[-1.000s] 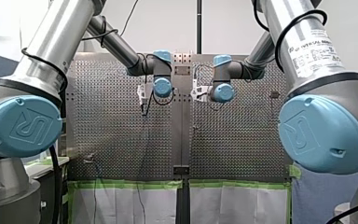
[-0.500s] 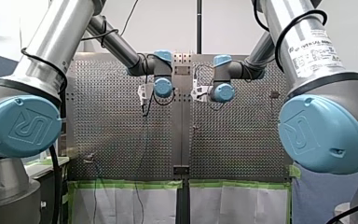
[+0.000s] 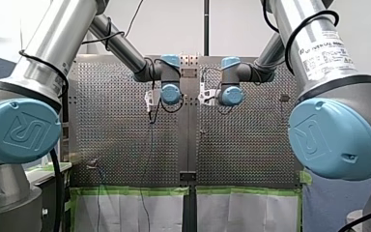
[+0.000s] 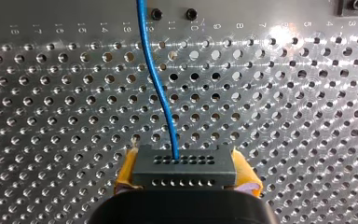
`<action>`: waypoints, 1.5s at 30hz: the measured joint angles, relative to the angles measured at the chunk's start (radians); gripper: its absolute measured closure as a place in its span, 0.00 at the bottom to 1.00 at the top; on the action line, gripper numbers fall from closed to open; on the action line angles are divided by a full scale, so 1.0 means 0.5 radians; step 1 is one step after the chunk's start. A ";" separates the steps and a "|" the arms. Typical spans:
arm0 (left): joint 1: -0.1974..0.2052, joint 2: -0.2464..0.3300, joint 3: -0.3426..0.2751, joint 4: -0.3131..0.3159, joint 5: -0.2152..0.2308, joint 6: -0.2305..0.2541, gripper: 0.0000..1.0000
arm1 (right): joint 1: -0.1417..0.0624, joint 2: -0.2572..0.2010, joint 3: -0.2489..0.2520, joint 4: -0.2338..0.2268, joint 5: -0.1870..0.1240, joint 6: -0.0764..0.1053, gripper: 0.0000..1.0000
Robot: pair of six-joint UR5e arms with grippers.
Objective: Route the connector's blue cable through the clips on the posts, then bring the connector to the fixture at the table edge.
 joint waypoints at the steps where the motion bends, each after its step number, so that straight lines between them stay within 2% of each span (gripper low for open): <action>1: -0.004 0.000 -0.002 0.003 0.000 0.002 1.00 | 0.000 0.000 0.000 0.007 0.000 0.000 1.00; 12: -0.051 -0.003 -0.040 0.016 -0.002 0.012 1.00 | 0.000 0.000 0.006 0.120 0.012 -0.018 1.00; 17: -0.068 -0.015 -0.085 0.057 -0.001 0.015 1.00 | 0.000 0.000 0.018 0.130 0.021 -0.021 1.00; 23: -0.091 -0.092 -0.098 0.078 -0.003 0.030 1.00 | 0.000 0.000 0.033 0.138 0.033 -0.024 1.00; 29: -0.117 -0.110 -0.105 0.094 -0.022 0.030 1.00 | -0.010 0.000 0.093 0.099 0.044 -0.025 1.00; 45: -0.152 -0.113 -0.235 0.210 -0.028 0.031 1.00 | -0.050 0.001 0.252 0.006 0.048 -0.025 1.00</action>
